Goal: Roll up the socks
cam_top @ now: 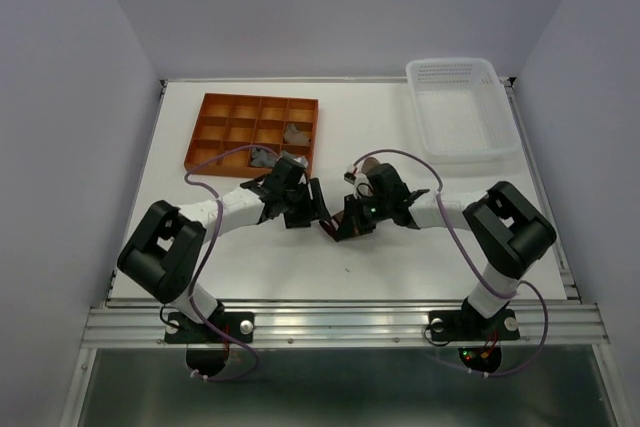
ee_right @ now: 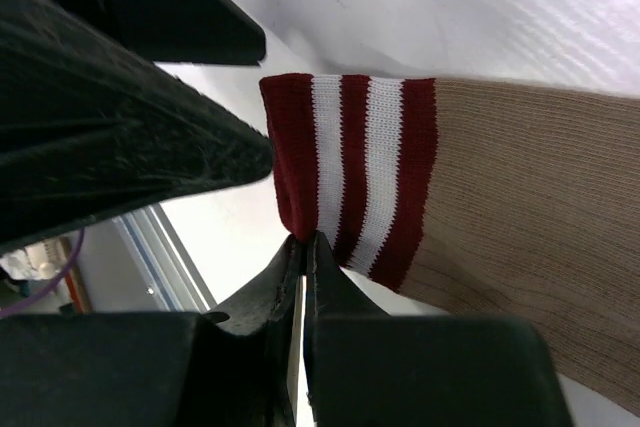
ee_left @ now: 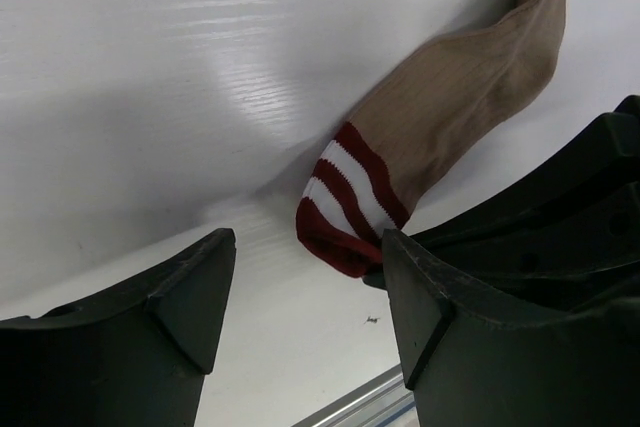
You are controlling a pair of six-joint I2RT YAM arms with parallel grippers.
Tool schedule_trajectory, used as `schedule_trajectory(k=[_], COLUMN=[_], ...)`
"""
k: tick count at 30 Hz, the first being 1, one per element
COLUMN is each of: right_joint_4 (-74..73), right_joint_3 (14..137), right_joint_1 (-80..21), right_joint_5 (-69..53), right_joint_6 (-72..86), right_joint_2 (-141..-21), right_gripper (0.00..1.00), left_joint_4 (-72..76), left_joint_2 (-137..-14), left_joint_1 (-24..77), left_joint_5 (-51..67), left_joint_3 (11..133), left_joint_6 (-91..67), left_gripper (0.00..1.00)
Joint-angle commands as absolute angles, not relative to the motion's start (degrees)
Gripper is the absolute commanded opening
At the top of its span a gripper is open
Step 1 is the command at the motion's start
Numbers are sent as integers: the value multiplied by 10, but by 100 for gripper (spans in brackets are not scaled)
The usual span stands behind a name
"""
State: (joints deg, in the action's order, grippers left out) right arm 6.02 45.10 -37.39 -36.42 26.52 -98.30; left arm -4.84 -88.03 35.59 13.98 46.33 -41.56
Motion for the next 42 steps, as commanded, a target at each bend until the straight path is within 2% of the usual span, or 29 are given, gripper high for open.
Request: schedule_trajectory(k=[1, 4, 5, 9, 13, 14, 17, 21, 23, 24, 26, 29, 34, 42], right_joint_4=[129, 133, 134, 153, 155, 154, 154, 144, 118, 108, 95, 32, 6, 70], right_joint_3=[439, 439, 439, 431, 428, 427, 425, 425, 428, 427, 429, 438, 424, 404], right_joint_1=[-360, -355, -355, -344, -344, -344, -344, -344, -344, -344, -344, -344, -426, -528], right_joint_5=[-411, -417, -420, -432, -431, -431, -428, -404, -376, -371, -362, -352, -191, -51], right_joint_6=[296, 297, 298, 303, 299, 299, 298, 279, 253, 247, 222, 165, 76, 59], right_joint_2=[-997, -1005, -1010, -1015, -1025, -1027, -1032, -1018, -994, -985, -961, -930, -857, -837], right_gripper=[1, 1, 1, 1, 1, 1, 1, 1, 6, 19, 25, 38, 45, 48], left_joint_4=[-33, -31, -31, -29, -29, -30, -43, -70, -93, -113, -143, -199, -283, -359], left_joint_2=[-897, -918, -923, -944, -960, -962, -963, -972, -978, -984, -995, -1012, -1019, -1041], left_joint_1=[367, 370, 373, 377, 380, 380, 381, 381, 383, 383, 384, 384, 384, 383], left_joint_5=[157, 166, 168, 166, 174, 175, 172, 177, 175, 170, 154, 142, 114, 104], left_joint_3=[494, 504, 508, 526, 541, 545, 549, 562, 579, 584, 609, 634, 662, 707], left_joint_6=[-404, -403, -401, -396, -392, -392, -388, -381, -378, -378, -381, -385, -403, -417], left_gripper=[70, 63, 56, 53, 33, 19, 0, 0, 0, 0, 0, 0, 0, 0])
